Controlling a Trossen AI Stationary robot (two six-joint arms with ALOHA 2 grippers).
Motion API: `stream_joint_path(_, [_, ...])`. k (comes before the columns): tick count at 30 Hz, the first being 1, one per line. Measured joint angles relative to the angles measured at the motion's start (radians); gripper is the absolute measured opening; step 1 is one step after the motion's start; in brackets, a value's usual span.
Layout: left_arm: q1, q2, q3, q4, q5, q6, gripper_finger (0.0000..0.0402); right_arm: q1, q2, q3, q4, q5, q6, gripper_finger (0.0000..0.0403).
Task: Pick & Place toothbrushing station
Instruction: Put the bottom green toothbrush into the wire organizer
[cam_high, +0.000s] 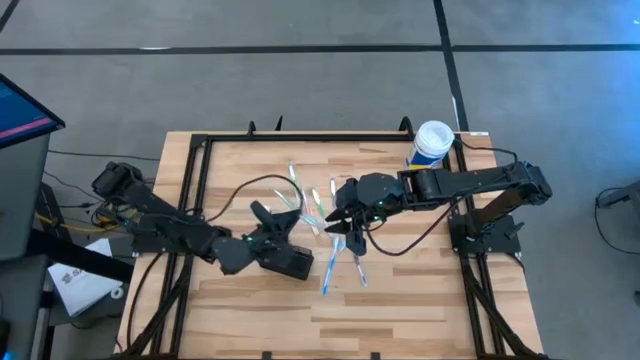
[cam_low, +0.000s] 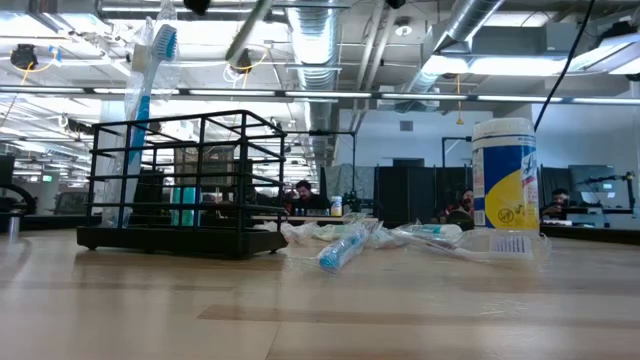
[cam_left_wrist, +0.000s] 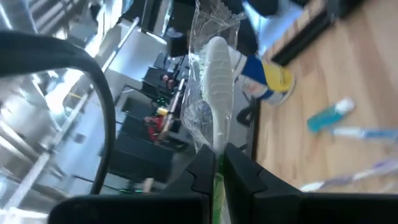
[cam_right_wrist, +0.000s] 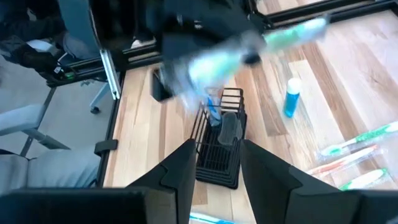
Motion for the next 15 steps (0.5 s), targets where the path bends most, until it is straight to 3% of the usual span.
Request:
stream_joint_path(3, [-0.023, -0.063, 0.0, -0.078, 0.032, -0.16, 0.0005, 0.0, 0.0, 0.0, 0.003, 0.0, 0.0, 0.0118])
stream_joint_path(9, [-0.035, -0.186, 0.0, -0.305, 0.217, -0.513, 0.0005, 0.0, 0.0, 0.0, 0.003, 0.0, 0.0, 0.0118])
stream_joint_path(15, [-0.032, -0.253, 0.0, -0.429, 0.323, -0.688, 0.0005, 0.0, 0.0, 0.0, 0.003, 0.0, 0.0, 0.0118])
